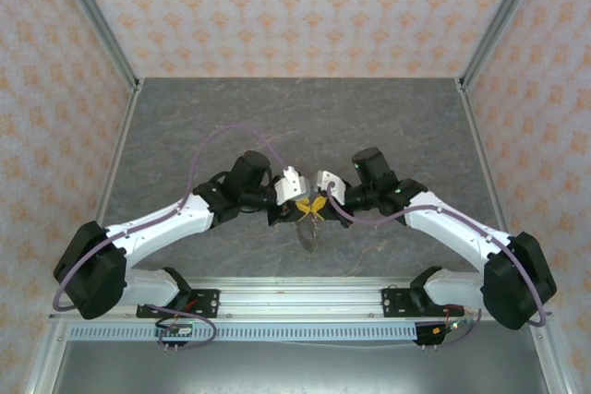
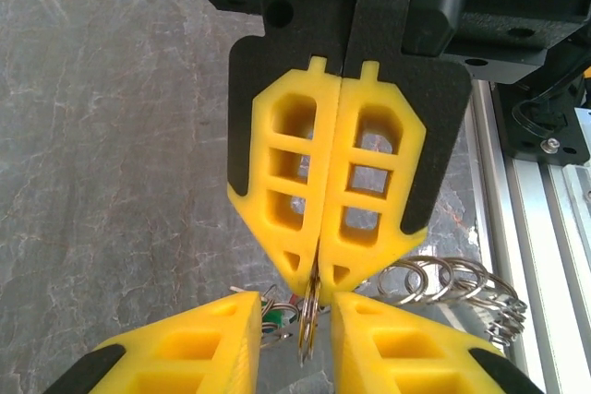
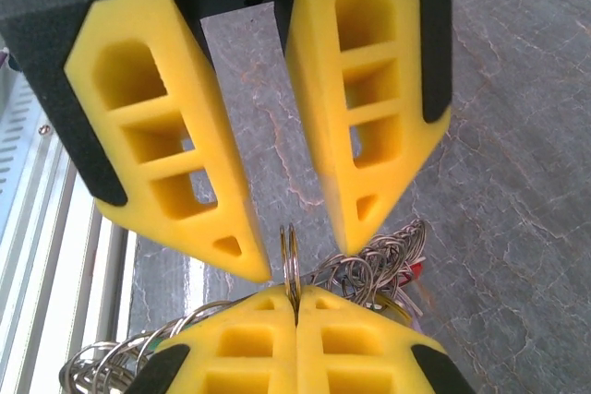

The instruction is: Put the keys on the keyring

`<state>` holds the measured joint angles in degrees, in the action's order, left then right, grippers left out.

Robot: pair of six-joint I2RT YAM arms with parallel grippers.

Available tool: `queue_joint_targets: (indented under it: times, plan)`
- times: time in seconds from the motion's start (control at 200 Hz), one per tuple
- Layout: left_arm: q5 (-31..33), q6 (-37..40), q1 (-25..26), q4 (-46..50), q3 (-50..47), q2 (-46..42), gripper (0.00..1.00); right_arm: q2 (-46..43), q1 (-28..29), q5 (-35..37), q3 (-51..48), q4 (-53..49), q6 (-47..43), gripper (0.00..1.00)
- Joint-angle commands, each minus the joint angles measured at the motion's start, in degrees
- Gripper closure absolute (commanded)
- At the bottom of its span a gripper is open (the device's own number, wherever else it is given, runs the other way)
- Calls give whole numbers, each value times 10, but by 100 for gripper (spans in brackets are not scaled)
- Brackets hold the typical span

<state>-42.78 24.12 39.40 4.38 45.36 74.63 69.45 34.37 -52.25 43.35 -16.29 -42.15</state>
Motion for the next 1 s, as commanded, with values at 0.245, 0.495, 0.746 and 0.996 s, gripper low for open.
queue_joint_targets:
  times: [0.245, 0.495, 0.746, 0.996]
  plan:
    - [11, 17, 7, 27, 15, 11, 76, -36, 3, -25, 14, 23, -3, 100]
    - [-7, 8, 8, 6, 18, 13, 93, -45, 3, -36, 0, 51, 15, 100]
    - [0, -63, 6, -109, -32, 1, 100, -47, -16, -39, -45, 79, 38, 91]
    - [-45, -138, 6, -251, -84, 1, 100, -21, -45, -112, -96, 201, 109, 90]
